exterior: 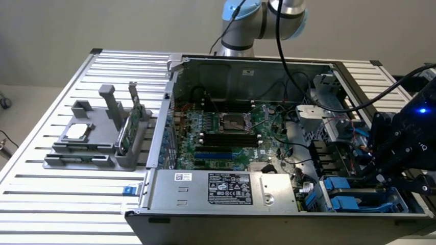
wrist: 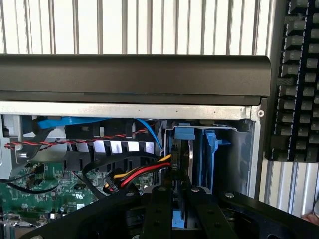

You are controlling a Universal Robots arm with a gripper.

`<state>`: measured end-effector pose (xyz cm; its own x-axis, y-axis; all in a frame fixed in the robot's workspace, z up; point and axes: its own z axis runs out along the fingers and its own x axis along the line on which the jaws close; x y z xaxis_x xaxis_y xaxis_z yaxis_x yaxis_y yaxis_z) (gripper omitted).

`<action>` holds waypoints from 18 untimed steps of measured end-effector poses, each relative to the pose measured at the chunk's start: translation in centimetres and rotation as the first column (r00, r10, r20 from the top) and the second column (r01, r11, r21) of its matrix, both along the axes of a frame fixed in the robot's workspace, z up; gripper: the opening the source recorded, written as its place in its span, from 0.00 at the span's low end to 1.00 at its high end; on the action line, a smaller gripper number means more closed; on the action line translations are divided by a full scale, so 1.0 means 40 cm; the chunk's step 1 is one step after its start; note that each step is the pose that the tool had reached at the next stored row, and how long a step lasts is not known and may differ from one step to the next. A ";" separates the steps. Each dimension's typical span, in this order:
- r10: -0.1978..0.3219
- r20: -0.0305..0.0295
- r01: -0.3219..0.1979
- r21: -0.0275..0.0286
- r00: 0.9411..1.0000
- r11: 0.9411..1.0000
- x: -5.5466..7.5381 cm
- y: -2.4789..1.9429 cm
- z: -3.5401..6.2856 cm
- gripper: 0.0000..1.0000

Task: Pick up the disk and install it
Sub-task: 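Insert the disk into the insertion slot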

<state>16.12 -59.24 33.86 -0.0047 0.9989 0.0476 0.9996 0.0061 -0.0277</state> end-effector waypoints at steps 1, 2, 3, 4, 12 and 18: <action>0.000 0.000 0.000 0.000 1.000 1.000 0.000 0.000 0.000 0.17; 0.000 0.000 0.000 0.000 1.000 1.000 0.000 0.000 0.000 0.17; 0.000 0.000 0.000 0.000 1.000 1.000 0.000 0.000 0.000 0.17; 0.000 0.000 0.000 0.000 1.000 1.000 0.000 0.000 0.001 0.17; -0.001 -0.002 0.001 0.000 1.000 1.000 0.000 0.000 0.010 0.17; -0.002 -0.002 0.002 0.000 1.000 1.000 0.000 0.000 0.009 0.17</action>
